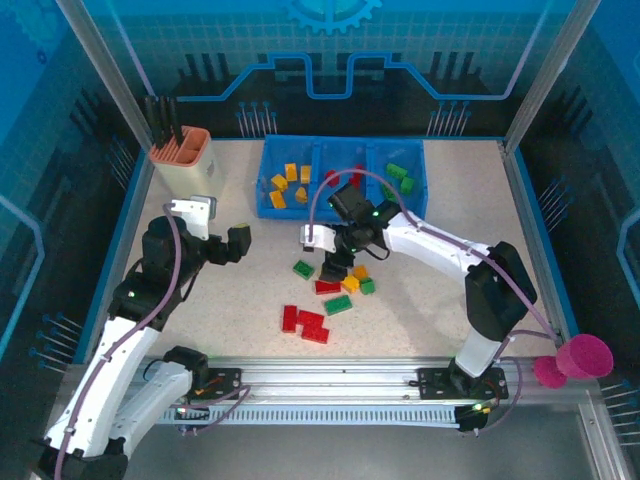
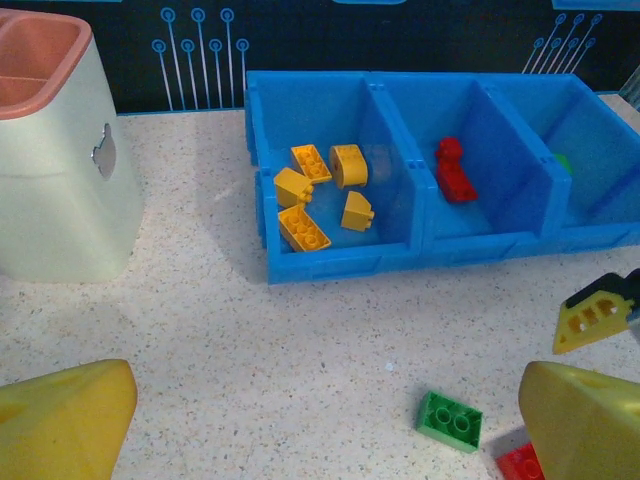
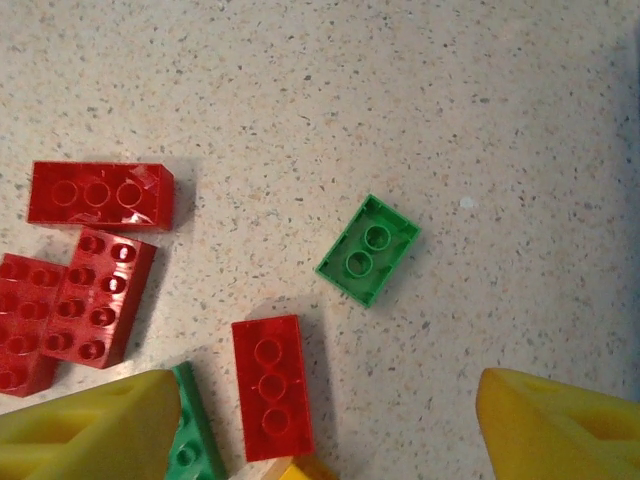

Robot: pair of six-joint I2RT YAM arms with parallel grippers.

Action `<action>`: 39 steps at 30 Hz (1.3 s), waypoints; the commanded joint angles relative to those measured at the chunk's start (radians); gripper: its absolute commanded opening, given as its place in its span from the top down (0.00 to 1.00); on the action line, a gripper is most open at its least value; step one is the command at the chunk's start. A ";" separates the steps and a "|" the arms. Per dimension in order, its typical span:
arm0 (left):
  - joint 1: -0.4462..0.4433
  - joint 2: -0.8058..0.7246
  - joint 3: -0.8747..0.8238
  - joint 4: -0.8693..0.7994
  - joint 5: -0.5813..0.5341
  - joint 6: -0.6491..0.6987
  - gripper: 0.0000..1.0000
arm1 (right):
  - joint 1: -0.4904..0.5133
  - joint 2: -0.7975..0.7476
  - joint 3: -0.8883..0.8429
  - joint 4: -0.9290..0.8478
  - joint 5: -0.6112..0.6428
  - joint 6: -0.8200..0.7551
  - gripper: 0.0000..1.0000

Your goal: Sort the legos into containers by color

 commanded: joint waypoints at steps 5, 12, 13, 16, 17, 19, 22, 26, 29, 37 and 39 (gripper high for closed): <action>0.015 -0.010 -0.010 0.023 0.018 -0.002 0.01 | 0.041 0.089 -0.054 0.057 0.011 -0.118 0.20; 0.017 -0.011 -0.015 0.021 0.011 0.001 0.01 | 0.050 0.177 -0.010 0.040 0.009 -0.118 0.22; 0.017 -0.012 -0.015 0.022 0.010 0.001 0.01 | 0.052 0.186 -0.013 0.044 0.013 -0.123 0.22; 0.020 -0.008 -0.018 0.026 0.012 0.001 0.01 | 0.056 0.205 -0.030 0.065 0.053 -0.151 0.23; 0.020 -0.006 -0.017 0.026 0.013 0.001 0.01 | 0.056 0.209 -0.034 0.071 0.061 -0.154 0.24; 0.020 -0.004 -0.018 0.027 0.016 0.001 0.01 | 0.056 0.218 -0.038 0.079 0.077 -0.156 0.27; 0.023 0.000 -0.017 0.030 0.022 -0.001 0.01 | 0.056 0.232 -0.040 0.079 0.101 -0.166 0.33; 0.028 0.001 -0.018 0.029 0.022 -0.001 0.01 | 0.056 0.245 -0.047 0.083 0.114 -0.174 0.41; 0.029 -0.001 -0.019 0.027 0.024 0.000 0.01 | 0.059 0.255 -0.048 0.078 0.119 -0.175 0.48; 0.038 0.001 -0.017 0.030 -0.001 -0.002 0.01 | 0.041 0.220 -0.052 0.104 0.144 -0.162 0.69; 0.042 0.008 -0.013 0.030 0.001 -0.002 0.01 | 0.010 0.175 -0.041 0.118 0.125 -0.127 0.72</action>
